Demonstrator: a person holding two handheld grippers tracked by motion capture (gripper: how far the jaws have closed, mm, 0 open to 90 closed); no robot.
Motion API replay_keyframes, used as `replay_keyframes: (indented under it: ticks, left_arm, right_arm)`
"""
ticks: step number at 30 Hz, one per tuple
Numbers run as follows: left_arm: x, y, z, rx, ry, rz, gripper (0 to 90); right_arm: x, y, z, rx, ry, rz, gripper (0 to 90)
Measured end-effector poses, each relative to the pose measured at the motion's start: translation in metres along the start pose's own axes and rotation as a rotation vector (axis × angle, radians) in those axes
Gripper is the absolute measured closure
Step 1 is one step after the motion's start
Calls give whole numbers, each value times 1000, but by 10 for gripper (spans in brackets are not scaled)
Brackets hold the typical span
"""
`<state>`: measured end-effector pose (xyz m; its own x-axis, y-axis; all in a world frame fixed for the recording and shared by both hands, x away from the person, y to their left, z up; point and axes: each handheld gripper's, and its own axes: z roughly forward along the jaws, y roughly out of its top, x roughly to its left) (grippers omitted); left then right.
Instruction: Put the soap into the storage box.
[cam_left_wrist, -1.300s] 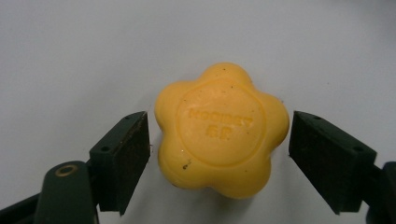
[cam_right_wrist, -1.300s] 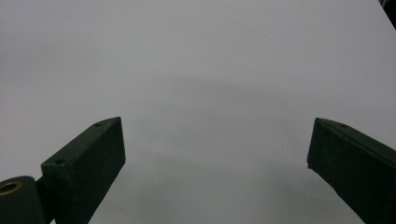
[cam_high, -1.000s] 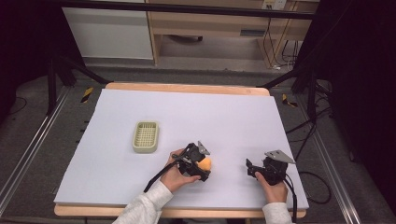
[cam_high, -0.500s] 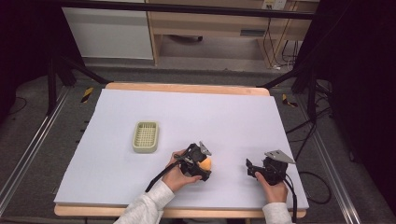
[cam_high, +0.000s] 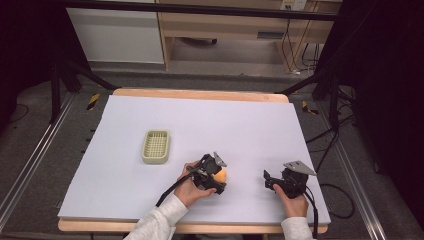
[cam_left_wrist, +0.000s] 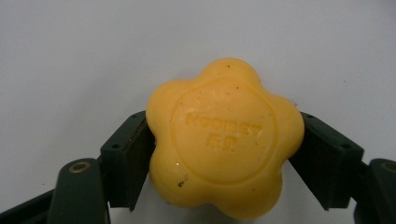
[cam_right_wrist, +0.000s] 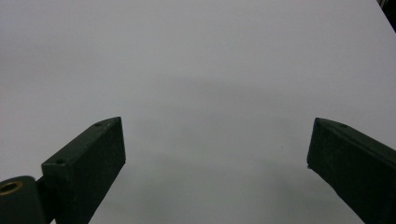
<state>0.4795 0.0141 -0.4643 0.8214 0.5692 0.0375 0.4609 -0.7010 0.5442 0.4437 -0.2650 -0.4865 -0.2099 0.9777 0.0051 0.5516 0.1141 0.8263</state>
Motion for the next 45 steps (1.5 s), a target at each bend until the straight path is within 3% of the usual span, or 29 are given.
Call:
replay_keyframes:
  ticks: [24, 45]
  left_arm:
    - [3, 0, -18, -17, -2, 4, 257]
    - [22, -11, -47, -35, 9, -14, 258]
  right_arm:
    - [0, 0, 0, 0, -1, -2, 49]
    - [0, 0, 0, -3, -5, 1, 49]
